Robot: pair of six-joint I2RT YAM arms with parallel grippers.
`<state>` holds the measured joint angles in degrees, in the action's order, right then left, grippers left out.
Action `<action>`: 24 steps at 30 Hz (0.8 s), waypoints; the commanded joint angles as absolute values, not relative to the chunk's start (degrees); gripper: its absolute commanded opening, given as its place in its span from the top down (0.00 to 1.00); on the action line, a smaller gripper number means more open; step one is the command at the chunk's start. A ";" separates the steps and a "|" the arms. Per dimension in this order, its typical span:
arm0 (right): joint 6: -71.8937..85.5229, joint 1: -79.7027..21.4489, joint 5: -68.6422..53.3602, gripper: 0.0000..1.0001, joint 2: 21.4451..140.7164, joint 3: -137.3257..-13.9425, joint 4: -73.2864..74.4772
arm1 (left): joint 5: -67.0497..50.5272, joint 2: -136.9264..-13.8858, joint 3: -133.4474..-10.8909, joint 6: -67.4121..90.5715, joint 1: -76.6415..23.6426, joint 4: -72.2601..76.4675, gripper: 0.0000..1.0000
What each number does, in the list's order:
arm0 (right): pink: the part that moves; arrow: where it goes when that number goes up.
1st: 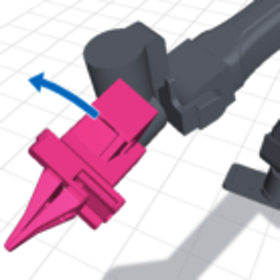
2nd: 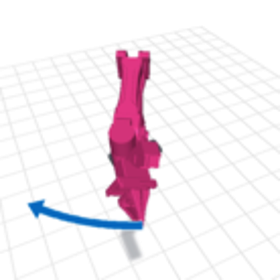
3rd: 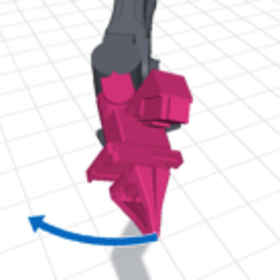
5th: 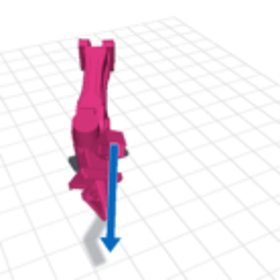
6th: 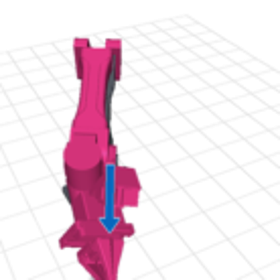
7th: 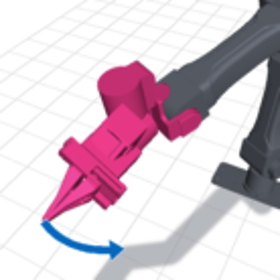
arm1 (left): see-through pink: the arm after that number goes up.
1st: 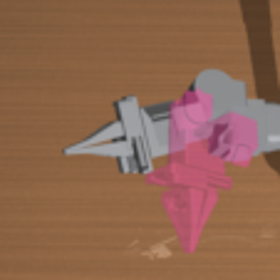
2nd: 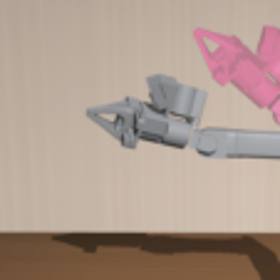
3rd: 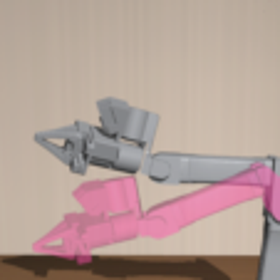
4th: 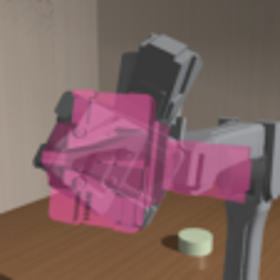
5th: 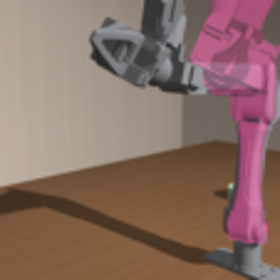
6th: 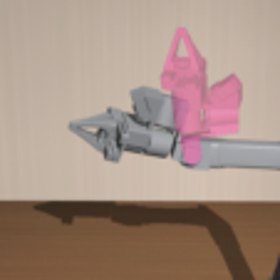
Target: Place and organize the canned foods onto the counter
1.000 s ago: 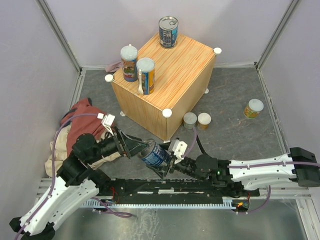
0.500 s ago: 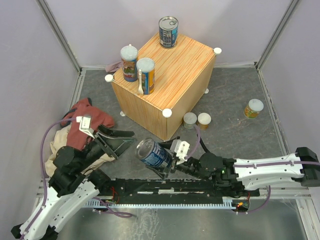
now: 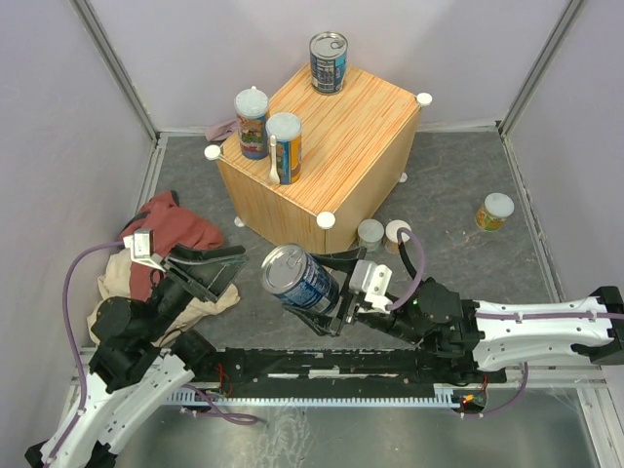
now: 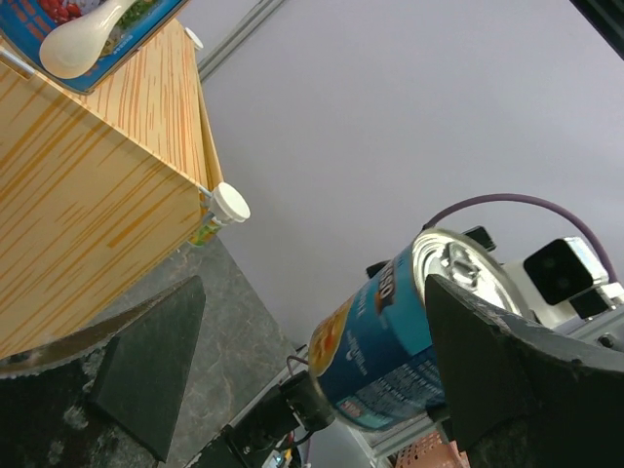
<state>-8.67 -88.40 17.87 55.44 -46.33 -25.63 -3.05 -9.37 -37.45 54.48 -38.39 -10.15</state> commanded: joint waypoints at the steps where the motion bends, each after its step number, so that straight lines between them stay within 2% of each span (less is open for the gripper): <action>1: -15.76 -88.60 18.40 0.55 52.29 -54.10 -37.27 | -1.81 -9.87 -37.77 55.34 -38.58 -7.73 0.00; 6: -19.03 -86.54 18.98 0.56 52.54 -56.50 -37.60 | -1.67 -10.33 -37.21 54.89 -38.58 -7.51 0.00; 10: -17.97 -81.10 17.23 0.57 52.87 -58.48 -37.29 | -1.35 -10.75 -36.68 54.43 -38.61 -6.81 0.00; 24: 1.44 -47.18 5.26 0.57 60.13 -65.50 -41.50 | -1.07 -14.65 -35.53 49.83 -38.58 -4.10 0.00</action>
<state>-6.52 -55.22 11.29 58.98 -59.16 -26.61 -1.56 -13.63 -35.73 53.69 -38.39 -7.97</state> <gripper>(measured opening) 0.917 0.997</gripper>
